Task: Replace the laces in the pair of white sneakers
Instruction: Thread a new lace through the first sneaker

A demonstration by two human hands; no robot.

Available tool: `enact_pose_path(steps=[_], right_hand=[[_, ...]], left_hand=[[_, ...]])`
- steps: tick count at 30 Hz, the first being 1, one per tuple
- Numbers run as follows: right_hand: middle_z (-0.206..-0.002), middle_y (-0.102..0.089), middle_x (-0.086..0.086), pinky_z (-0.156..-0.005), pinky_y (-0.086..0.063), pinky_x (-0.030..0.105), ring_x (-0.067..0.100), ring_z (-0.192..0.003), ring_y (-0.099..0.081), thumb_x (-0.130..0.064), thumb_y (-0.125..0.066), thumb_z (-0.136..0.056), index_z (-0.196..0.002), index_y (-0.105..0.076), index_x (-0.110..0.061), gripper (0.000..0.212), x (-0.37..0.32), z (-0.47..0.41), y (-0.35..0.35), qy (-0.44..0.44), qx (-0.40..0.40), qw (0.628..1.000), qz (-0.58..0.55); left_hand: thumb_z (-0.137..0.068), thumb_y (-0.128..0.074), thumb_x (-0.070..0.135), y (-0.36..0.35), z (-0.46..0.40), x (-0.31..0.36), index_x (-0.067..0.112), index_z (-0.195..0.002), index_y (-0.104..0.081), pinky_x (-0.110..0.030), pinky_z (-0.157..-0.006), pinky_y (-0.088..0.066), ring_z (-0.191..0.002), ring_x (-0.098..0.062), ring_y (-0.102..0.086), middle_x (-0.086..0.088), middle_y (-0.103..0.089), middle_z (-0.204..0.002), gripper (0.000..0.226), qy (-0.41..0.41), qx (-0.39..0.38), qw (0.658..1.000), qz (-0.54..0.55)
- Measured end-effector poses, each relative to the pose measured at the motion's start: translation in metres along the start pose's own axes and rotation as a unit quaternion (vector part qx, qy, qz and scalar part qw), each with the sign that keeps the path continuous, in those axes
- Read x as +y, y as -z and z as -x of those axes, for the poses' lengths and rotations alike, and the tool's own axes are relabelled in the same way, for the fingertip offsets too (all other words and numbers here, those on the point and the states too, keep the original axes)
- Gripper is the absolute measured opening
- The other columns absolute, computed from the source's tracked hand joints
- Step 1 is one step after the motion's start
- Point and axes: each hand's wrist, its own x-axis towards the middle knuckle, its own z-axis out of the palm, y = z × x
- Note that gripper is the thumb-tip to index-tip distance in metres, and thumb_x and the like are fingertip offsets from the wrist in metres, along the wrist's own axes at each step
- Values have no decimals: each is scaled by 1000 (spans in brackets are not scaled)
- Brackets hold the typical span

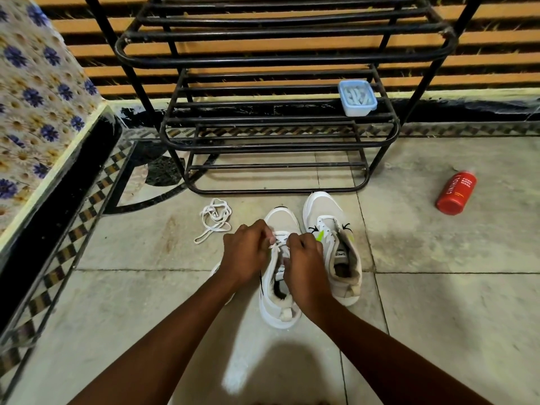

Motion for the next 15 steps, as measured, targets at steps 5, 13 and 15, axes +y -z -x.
enact_pose_path(steps=[5, 13, 15], right_hand=[[-110, -51, 13, -92, -43, 44, 36, -105, -49, -16, -72, -74, -103, -57, -10, 34, -6, 2, 15, -38, 55, 994, -91], [-105, -55, 7, -90, -41, 39, 30, -102, -52, -16, -55, -74, -106, -59, -12, 32, -19, 20, 52, -25, 120, 976, -178], [-104, -57, 6, -89, -40, 36, 29, -101, -54, -15, -53, -73, -107, -59, -11, 34, -20, 23, 62, -12, 118, 975, -191]], left_hand=[[-90, -72, 22, 10, -9, 10, 33, -79, -66, -38, -80, -56, -76, 0, -67, 22, -70, -75, 18, 63, 65, 988, 128], [-94, -70, 14, 34, -9, 22, 28, -85, -71, -40, -65, -54, -68, -17, -65, 10, -69, -79, 17, 45, 117, 961, 248], [-93, -71, 22, 42, -8, 27, 27, -87, -72, -51, -66, -57, -71, -31, -66, 3, -71, -82, 7, 37, 114, 956, 267]])
